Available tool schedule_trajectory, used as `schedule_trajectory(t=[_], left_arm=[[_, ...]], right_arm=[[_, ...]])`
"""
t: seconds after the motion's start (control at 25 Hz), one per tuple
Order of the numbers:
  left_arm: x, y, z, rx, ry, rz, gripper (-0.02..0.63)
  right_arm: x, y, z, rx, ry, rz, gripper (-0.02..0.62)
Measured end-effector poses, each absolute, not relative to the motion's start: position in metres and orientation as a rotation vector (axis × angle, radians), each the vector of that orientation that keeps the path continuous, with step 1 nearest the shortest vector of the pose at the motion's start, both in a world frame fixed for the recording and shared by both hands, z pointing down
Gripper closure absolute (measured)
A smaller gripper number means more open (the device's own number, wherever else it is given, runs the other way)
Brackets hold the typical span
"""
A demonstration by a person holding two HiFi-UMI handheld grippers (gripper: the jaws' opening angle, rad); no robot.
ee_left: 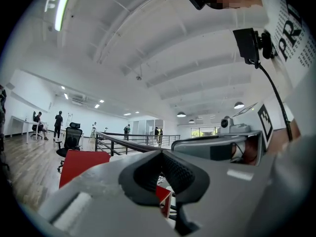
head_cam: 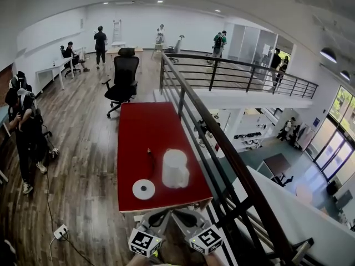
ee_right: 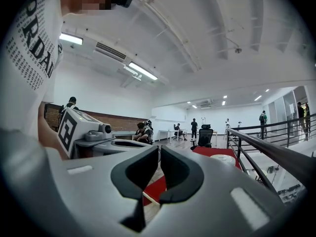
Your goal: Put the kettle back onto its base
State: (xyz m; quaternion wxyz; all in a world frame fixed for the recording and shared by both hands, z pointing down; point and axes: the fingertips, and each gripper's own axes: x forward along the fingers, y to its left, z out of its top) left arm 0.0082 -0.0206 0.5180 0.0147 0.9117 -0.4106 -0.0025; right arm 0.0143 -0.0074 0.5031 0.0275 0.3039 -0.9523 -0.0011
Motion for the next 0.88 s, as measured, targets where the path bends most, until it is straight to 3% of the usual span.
schedule_trajectory(t=[0.88], left_arm=[[-0.042,-0.107,0.514,2.827,-1.178,-0.061,0.614]], right_arm=[[-0.004,-0.099,0.5,1.213,-2.792,-0.066,0.584]])
